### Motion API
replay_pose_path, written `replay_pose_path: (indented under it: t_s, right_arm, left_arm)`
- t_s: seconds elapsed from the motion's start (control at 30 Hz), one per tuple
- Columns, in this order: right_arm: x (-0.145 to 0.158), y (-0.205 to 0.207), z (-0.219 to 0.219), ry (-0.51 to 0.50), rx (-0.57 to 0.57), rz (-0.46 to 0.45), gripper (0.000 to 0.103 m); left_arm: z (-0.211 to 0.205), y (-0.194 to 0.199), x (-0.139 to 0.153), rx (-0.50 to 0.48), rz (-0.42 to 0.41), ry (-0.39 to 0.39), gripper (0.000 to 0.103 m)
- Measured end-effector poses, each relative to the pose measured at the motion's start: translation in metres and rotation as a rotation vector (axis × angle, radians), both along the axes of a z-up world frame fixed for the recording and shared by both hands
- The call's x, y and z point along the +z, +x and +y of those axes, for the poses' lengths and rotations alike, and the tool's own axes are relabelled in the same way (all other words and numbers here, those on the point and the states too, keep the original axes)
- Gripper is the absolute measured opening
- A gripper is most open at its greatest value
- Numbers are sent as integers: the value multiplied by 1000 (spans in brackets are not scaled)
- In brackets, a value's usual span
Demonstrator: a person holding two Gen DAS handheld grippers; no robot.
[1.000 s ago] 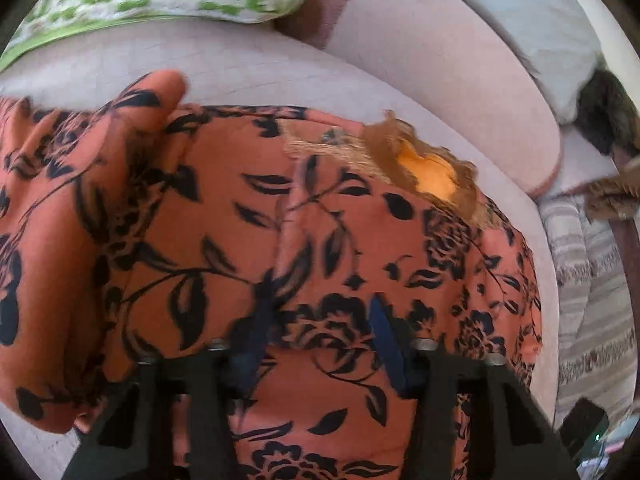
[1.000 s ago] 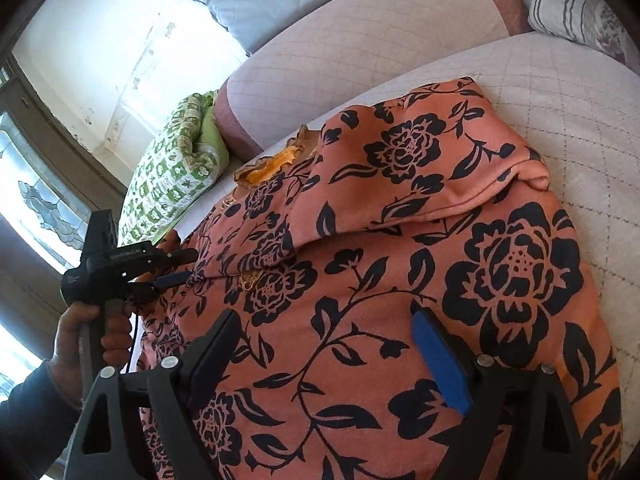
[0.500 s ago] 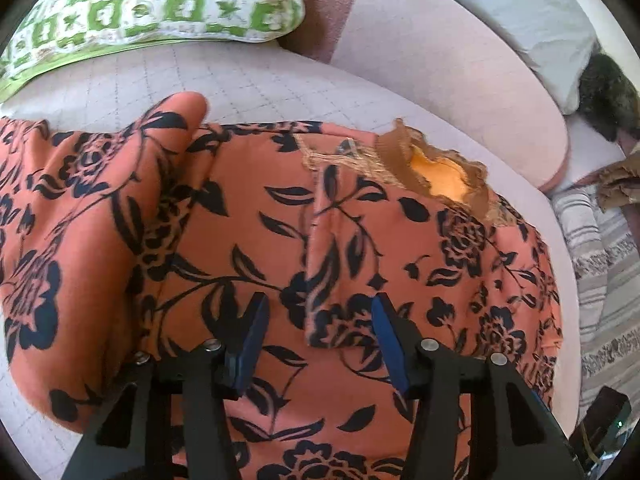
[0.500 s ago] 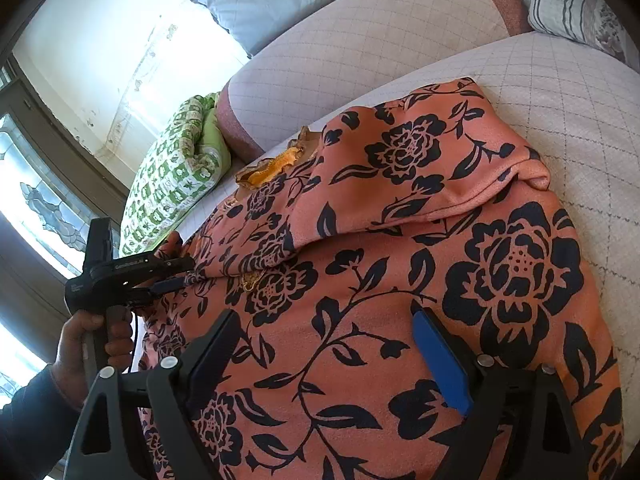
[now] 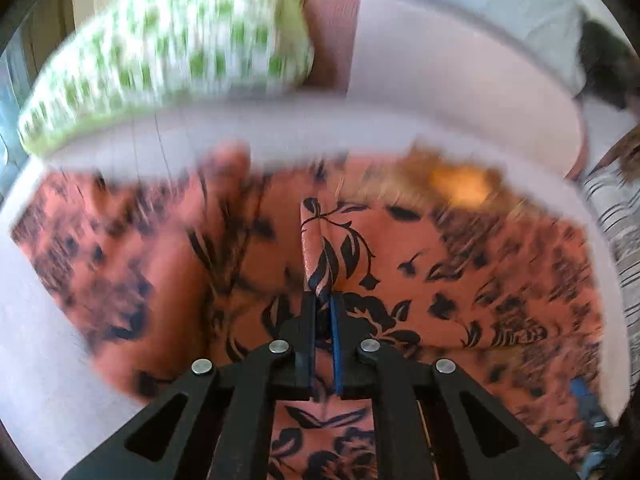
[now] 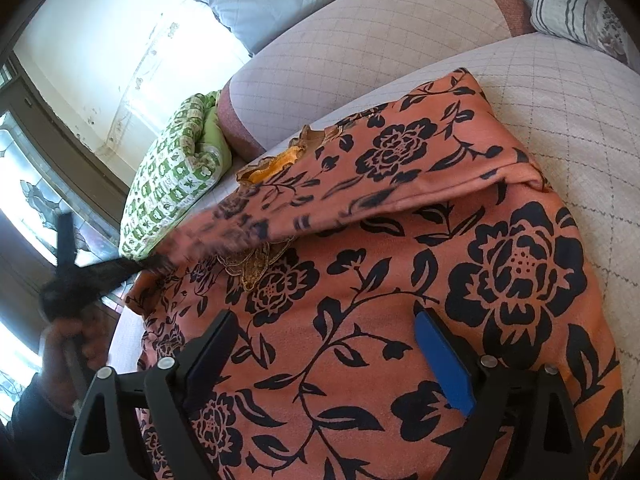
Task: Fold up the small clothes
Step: 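Grasp the other shirt side with the left gripper and fold it inward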
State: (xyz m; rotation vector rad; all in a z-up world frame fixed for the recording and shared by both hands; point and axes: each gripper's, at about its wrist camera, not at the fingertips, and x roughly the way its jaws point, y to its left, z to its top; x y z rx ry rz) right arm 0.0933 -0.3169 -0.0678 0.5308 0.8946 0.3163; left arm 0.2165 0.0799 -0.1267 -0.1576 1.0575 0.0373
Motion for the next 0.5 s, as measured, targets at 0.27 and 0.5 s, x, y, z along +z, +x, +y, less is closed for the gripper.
replay_pose_path:
  t_s: [0.27, 0.5]
  right_arm:
    - [64, 24, -46, -179, -152, -51, 92]
    - [22, 99, -86, -243, -129, 185, 70]
  left_arm:
    - [7, -4, -4, -46, -13, -29, 15]
    - [14, -10, -6, -46, -26, -46, 16]
